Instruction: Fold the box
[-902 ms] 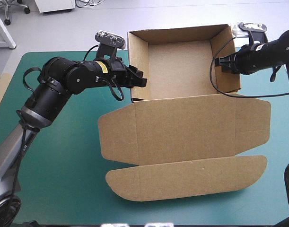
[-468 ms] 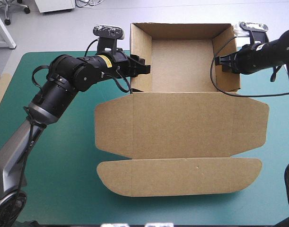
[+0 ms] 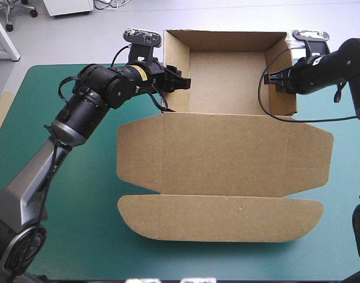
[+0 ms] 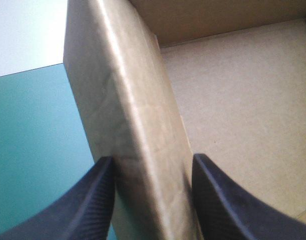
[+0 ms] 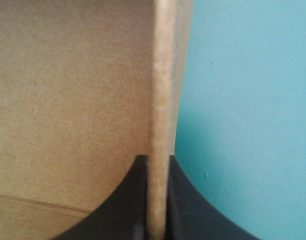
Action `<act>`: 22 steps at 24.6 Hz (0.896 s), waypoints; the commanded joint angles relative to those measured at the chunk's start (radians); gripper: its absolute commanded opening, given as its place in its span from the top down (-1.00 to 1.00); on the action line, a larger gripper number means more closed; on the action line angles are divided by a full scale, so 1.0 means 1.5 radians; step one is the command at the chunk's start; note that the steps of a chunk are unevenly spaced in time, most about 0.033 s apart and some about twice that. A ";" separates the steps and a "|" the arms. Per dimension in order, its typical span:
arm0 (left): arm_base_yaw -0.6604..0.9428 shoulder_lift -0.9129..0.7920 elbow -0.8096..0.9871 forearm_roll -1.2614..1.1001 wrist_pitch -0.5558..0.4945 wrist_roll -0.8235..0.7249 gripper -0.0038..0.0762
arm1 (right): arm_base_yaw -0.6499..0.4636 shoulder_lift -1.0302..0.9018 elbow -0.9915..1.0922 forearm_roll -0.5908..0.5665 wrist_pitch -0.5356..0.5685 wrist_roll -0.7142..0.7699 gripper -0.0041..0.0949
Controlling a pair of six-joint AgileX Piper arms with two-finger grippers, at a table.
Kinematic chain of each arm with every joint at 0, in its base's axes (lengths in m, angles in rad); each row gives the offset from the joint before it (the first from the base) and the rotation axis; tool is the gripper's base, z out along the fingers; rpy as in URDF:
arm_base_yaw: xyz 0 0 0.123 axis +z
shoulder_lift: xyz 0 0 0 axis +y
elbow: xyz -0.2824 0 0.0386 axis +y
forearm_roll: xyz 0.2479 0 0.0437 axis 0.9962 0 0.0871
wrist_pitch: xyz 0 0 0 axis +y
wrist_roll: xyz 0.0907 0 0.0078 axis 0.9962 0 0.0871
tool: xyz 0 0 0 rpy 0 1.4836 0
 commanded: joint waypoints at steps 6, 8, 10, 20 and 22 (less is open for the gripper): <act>-0.004 -0.005 -0.023 0.020 -0.102 -0.010 0.04 | 0.019 -0.029 -0.020 0.044 -0.006 -0.006 0.95; -0.004 -0.001 -0.025 0.044 -0.116 -0.035 0.04 | 0.019 -0.029 -0.020 0.044 -0.006 -0.005 0.95; -0.004 0.002 -0.025 0.066 -0.126 -0.050 0.04 | 0.019 -0.029 -0.020 0.044 -0.006 -0.003 0.95; -0.004 0.042 -0.040 0.072 -0.125 -0.057 0.04 | 0.020 -0.029 -0.020 0.034 -0.006 0.008 0.95; -0.004 0.047 -0.040 0.073 -0.123 -0.057 0.04 | 0.020 -0.029 -0.020 0.031 -0.006 0.009 0.95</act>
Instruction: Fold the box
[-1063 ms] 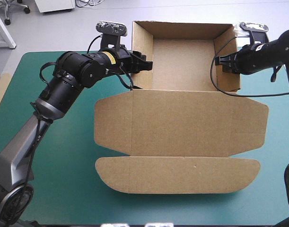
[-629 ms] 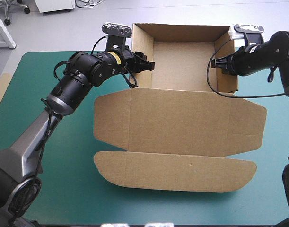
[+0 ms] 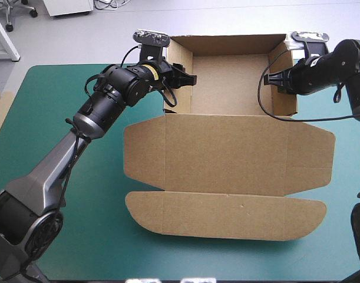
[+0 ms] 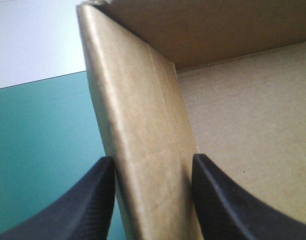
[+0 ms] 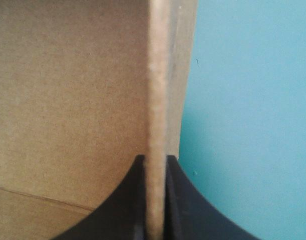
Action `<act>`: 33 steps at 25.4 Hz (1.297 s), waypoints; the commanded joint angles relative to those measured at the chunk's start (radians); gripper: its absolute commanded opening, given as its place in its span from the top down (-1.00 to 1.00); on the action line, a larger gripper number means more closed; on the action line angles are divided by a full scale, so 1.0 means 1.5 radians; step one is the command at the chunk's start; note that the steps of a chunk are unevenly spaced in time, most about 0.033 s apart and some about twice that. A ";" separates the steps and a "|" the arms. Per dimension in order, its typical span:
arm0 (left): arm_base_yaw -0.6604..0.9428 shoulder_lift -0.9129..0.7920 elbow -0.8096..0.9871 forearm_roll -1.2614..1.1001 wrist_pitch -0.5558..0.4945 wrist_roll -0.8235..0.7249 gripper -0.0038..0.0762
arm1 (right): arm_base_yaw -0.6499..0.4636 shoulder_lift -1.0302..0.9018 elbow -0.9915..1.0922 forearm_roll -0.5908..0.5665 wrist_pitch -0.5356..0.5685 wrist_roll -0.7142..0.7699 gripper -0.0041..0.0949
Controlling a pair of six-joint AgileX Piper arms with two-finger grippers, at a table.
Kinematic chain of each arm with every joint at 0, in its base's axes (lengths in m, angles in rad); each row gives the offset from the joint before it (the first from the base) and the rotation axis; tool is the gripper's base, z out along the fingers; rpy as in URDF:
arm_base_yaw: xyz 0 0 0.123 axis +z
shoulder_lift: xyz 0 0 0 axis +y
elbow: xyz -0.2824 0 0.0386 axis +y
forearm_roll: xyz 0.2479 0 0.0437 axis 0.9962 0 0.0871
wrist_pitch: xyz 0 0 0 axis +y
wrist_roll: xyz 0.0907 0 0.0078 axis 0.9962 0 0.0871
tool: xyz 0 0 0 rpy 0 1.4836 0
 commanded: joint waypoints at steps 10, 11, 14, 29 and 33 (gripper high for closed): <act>-0.004 -0.008 -0.025 -0.056 -0.083 -0.005 -0.14 | 0.039 -0.033 -0.020 0.045 -0.002 -0.012 0.95; -0.004 -0.008 -0.025 -0.064 -0.086 -0.005 -0.08 | 0.039 -0.033 -0.020 0.044 -0.002 -0.012 0.95; -0.004 -0.007 -0.025 -0.076 -0.077 -0.002 0.15 | 0.039 -0.033 -0.020 0.044 0.000 -0.012 0.95; -0.004 0.010 -0.025 -0.076 -0.034 0.002 0.93 | 0.039 -0.033 -0.020 0.045 -0.002 -0.012 0.95; -0.004 0.010 -0.025 -0.092 -0.039 0.011 0.93 | 0.039 -0.033 -0.020 0.045 -0.002 -0.012 0.95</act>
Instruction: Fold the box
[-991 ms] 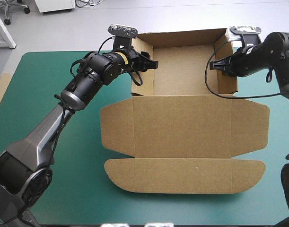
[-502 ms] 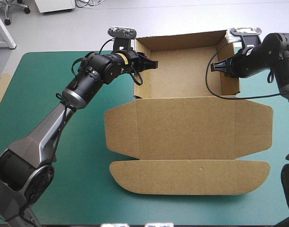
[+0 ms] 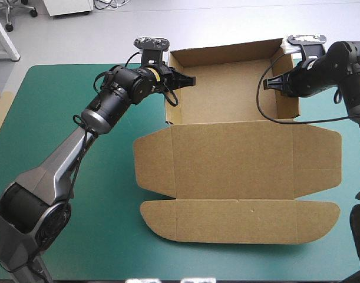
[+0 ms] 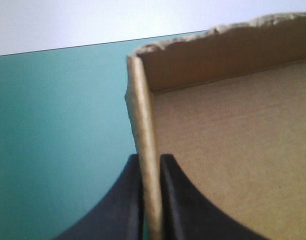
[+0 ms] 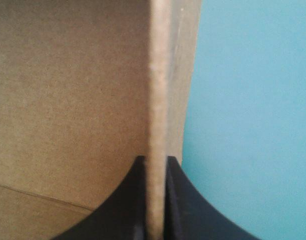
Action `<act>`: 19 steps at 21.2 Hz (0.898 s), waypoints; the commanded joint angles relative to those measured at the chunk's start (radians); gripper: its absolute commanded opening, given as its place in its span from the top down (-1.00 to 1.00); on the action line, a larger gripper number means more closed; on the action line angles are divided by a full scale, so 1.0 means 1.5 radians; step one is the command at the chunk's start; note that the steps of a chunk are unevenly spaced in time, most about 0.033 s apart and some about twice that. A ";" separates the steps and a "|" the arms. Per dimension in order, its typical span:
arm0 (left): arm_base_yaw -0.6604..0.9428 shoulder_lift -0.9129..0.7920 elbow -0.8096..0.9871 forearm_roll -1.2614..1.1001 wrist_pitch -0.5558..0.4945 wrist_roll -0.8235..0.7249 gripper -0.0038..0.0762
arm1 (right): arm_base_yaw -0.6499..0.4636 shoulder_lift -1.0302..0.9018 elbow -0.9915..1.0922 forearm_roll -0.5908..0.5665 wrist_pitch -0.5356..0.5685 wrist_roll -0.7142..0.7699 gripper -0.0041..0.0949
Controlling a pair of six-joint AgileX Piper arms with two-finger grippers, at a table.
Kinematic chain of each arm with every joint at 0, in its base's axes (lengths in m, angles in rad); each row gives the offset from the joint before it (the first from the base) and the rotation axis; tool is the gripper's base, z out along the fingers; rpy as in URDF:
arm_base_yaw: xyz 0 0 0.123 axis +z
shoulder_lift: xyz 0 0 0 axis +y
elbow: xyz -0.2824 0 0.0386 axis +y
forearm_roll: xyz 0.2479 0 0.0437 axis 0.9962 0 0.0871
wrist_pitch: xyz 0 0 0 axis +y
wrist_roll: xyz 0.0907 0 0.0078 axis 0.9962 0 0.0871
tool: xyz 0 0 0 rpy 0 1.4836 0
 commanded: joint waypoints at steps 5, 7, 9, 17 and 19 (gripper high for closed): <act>-0.017 -0.031 -0.022 -0.053 -0.036 0.064 0.93 | 0.011 -0.034 -0.022 0.136 -0.019 -0.016 0.95; -0.017 -0.031 -0.022 -0.023 -0.011 0.064 0.93 | 0.025 -0.032 -0.022 0.119 -0.034 -0.001 0.95; -0.017 -0.033 -0.026 0.003 0.015 0.062 0.93 | 0.048 -0.021 -0.022 0.095 -0.033 0.009 0.95; 0.038 -0.078 -0.031 0.132 0.162 0.017 0.93 | 0.148 0.034 -0.022 0.029 -0.065 0.046 0.95; 0.061 -0.079 -0.031 0.126 0.192 0.024 0.93 | 0.157 0.039 -0.022 0.011 -0.066 0.051 0.95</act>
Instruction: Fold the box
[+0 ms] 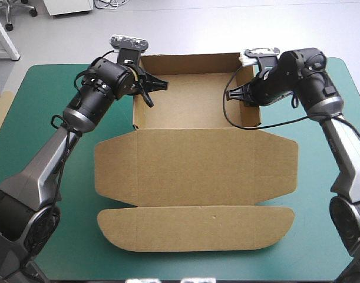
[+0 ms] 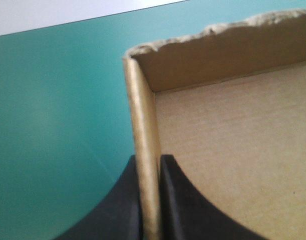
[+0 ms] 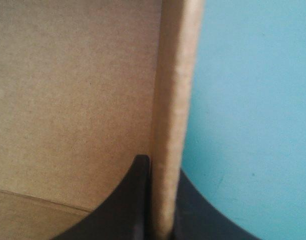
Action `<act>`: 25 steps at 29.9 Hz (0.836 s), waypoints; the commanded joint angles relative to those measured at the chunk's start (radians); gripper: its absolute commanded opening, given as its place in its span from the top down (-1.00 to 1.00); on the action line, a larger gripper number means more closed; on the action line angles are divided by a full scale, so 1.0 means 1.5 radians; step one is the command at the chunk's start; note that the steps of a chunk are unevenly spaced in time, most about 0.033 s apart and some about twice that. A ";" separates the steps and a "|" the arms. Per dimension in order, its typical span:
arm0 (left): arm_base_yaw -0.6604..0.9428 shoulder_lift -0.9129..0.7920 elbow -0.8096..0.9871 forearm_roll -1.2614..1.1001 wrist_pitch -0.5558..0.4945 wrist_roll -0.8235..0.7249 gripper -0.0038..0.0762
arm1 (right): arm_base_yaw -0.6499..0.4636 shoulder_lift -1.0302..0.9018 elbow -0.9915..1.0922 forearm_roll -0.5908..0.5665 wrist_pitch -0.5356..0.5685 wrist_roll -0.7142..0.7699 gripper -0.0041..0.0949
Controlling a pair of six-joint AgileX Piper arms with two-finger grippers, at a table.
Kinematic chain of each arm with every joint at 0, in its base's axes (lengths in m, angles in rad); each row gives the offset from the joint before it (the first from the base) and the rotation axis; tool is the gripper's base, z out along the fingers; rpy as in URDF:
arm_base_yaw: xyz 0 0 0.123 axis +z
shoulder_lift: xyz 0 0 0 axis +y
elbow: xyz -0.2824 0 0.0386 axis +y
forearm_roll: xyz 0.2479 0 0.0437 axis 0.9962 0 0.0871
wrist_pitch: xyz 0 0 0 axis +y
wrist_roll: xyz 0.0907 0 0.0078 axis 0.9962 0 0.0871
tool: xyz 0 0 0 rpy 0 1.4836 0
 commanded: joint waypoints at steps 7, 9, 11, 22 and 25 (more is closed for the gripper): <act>0.053 -0.036 -0.015 -0.077 0.049 0.082 0.93 | 0.022 -0.022 -0.023 0.019 -0.045 -0.015 0.95; 0.056 -0.036 -0.015 -0.076 0.050 0.082 0.93 | 0.022 -0.021 -0.023 0.015 -0.045 -0.009 0.95; 0.062 -0.036 -0.011 -0.073 0.052 0.082 0.93 | 0.022 -0.021 -0.023 -0.001 -0.045 0.000 0.95; 0.068 -0.002 0.010 -0.187 0.050 0.111 0.93 | 0.027 0.016 -0.023 -0.010 -0.035 0.013 0.95; 0.068 0.004 0.010 -0.209 0.045 0.114 0.93 | 0.027 0.026 -0.023 -0.010 -0.040 0.017 0.95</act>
